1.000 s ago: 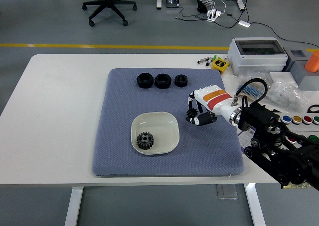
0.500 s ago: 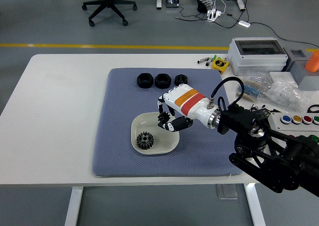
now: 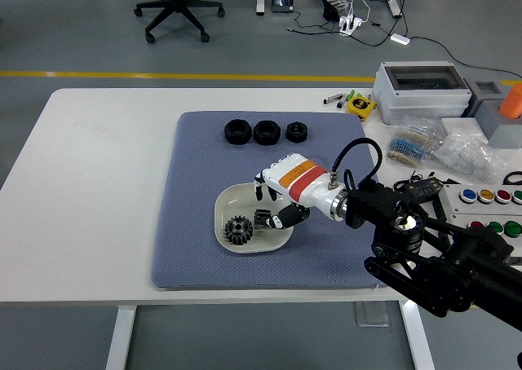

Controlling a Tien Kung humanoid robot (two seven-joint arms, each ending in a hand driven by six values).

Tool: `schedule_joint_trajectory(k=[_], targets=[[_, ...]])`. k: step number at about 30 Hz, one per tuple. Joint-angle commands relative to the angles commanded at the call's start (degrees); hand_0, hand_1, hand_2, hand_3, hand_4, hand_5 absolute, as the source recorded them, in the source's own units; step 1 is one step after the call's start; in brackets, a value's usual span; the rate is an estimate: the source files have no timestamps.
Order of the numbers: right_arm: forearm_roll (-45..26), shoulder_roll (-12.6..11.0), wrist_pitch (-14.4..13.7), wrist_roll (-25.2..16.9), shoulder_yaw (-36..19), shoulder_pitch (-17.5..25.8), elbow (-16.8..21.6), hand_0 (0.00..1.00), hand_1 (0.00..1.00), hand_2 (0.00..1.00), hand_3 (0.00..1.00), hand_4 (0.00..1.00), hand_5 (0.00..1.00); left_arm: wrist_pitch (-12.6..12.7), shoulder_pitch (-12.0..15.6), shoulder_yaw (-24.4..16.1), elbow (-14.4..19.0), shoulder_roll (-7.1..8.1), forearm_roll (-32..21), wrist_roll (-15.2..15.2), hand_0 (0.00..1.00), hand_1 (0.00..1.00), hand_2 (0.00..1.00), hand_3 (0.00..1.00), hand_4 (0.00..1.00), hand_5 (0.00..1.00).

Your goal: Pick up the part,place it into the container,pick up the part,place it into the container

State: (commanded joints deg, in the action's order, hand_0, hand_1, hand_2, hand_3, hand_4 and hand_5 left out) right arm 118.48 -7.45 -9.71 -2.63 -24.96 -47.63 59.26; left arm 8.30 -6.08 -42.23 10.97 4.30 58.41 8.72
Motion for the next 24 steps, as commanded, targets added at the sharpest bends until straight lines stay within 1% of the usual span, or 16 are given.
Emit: schedule_joint_trajectory(k=[1,6,9,12,13,14,18,19,20,22,24], targets=[[0.03,-0.01,-0.01,-0.03,-0.02,0.01,-0.05,0.110,0.370,0.512,0.580,0.998,0.462,-0.01,0.00,-0.05,0.00,-0.01,0.09,0.01,0.743,0.693,0.652,0.582,0.640,0.613],[-0.15,-0.20,-0.76,0.00,-0.62,0.27,-0.10,0.110,0.370,0.512,0.580,0.998,0.462,0.02,0.03,-0.06,0.00,-0.02,0.03,0.02,0.743,0.693,0.652,0.582,0.640,0.613],[-0.38,-0.34,-1.71,0.35,-1.72,0.79,-0.03,0.119,0.373,0.512,0.578,0.998,0.455,0.02,0.02,-0.14,-0.01,-0.07,0.20,0.04,0.743,0.694,0.652,0.582,0.641,0.613],[-0.90,-0.87,-2.49,0.52,-3.76,1.82,0.51,0.119,0.373,0.512,0.578,0.998,0.455,0.04,0.03,-0.14,-0.02,-0.12,0.20,0.03,0.743,0.694,0.652,0.582,0.641,0.613],[-1.21,-1.17,-2.89,0.57,-4.59,2.39,0.79,0.120,0.373,0.510,0.549,0.996,0.447,0.05,0.02,-0.07,-0.03,-0.13,0.11,-0.01,0.743,0.694,0.652,0.582,0.641,0.613],[-1.50,-1.45,-3.26,0.61,-5.62,2.95,1.04,0.120,0.373,0.510,0.549,0.996,0.447,0.06,0.01,0.00,-0.04,-0.13,0.03,-0.04,0.743,0.694,0.652,0.582,0.641,0.613],[-4.92,-3.60,-6.05,0.89,-11.80,7.63,3.20,0.120,0.373,0.510,0.549,0.996,0.447,0.21,-0.15,0.45,-0.09,-0.19,-0.83,-0.23,0.743,0.694,0.652,0.582,0.641,0.613],[-5.61,-3.98,-6.48,1.00,-12.71,8.32,3.60,0.143,0.383,0.505,0.530,0.916,0.415,0.24,-0.19,0.55,-0.10,-0.20,-1.03,-0.27,0.743,0.694,0.652,0.583,0.641,0.614],[-7.73,-4.64,-7.41,1.22,-14.80,10.21,4.50,0.143,0.383,0.505,0.530,0.916,0.415,0.26,-0.25,0.63,-0.10,-0.22,-1.27,-0.29,0.743,0.694,0.652,0.583,0.641,0.614],[-11.45,-4.79,-8.07,1.90,-18.04,12.85,5.45,0.143,0.383,0.505,0.530,0.916,0.415,0.29,-0.25,0.90,-0.14,-0.18,-1.65,-0.45,0.743,0.694,0.652,0.583,0.641,0.614],[-15.51,-4.53,-9.40,2.39,-20.76,15.05,6.82,0.143,0.383,0.505,0.530,0.916,0.415,0.31,-0.21,0.76,-0.18,-0.23,-1.57,-0.43,0.743,0.694,0.652,0.583,0.641,0.614]])
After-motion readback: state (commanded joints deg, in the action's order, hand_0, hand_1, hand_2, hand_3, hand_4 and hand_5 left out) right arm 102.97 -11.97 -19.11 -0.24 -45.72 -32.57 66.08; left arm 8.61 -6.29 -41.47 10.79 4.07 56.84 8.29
